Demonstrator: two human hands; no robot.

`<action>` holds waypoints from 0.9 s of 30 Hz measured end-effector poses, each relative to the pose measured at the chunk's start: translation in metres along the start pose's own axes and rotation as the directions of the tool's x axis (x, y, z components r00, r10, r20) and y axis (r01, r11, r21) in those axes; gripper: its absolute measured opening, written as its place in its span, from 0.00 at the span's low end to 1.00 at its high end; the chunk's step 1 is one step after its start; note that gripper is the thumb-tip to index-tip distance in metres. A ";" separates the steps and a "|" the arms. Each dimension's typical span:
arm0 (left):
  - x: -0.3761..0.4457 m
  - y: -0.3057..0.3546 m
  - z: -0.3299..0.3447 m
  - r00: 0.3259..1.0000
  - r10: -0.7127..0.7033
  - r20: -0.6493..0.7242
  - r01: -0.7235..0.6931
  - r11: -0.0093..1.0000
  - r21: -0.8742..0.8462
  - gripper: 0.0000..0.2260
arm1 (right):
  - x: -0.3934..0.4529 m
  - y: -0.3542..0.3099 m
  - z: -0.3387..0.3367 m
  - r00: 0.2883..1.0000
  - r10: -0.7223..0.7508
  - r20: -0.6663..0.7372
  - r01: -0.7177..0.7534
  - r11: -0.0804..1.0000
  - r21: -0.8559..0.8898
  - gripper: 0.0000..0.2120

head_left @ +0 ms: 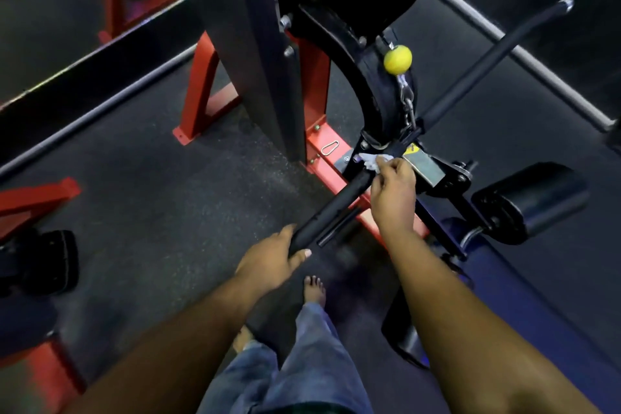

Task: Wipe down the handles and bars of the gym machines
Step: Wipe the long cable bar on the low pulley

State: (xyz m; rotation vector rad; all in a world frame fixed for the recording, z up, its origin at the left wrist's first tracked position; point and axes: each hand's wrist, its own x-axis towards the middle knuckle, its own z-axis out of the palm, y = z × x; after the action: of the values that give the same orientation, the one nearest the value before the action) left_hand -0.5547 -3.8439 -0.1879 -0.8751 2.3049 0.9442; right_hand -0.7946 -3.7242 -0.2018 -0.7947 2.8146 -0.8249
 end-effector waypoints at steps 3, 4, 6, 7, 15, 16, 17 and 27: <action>0.000 -0.007 0.007 0.999 -0.025 0.020 0.027 0.994 -0.110 0.21 | -0.025 -0.013 0.002 0.987 -0.153 0.052 0.155 0.987 -0.048 0.16; -0.001 -0.008 0.009 1.000 -0.027 0.016 0.028 0.991 -0.134 0.20 | -0.032 -0.013 0.003 0.974 -0.209 0.082 0.214 0.975 -0.060 0.17; -0.001 -0.007 0.010 1.000 -0.029 0.011 0.031 0.986 -0.165 0.19 | -0.033 -0.005 0.004 0.942 -0.307 0.136 0.319 0.944 -0.078 0.16; -0.002 -0.006 0.011 1.000 -0.031 0.005 0.031 0.983 -0.179 0.18 | -0.028 0.004 0.003 0.923 -0.341 0.176 0.362 0.927 -0.101 0.16; -0.010 0.002 0.014 0.998 -0.058 -0.019 0.054 0.985 -0.166 0.22 | 0.036 0.018 -0.022 0.974 -0.215 0.075 0.225 0.958 -0.177 0.17; -0.010 0.002 0.014 0.998 -0.059 -0.012 0.056 0.985 -0.162 0.22 | 0.025 0.012 -0.015 0.962 -0.250 0.107 0.265 0.950 -0.162 0.16; -0.010 0.001 0.014 0.998 -0.061 -0.007 0.059 0.985 -0.160 0.22 | 0.010 0.005 -0.010 0.937 -0.311 0.158 0.334 0.932 -0.142 0.16; -0.011 0.001 0.015 0.997 -0.079 -0.002 0.078 0.987 -0.142 0.24 | 0.037 0.019 -0.034 0.910 -0.351 0.220 0.379 0.919 -0.105 0.21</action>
State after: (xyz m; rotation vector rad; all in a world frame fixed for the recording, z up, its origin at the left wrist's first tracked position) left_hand -0.5454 -3.8280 -0.1902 -1.0217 2.2128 1.0818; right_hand -0.8434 -3.7133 -0.1813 -1.3774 2.6065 -0.5435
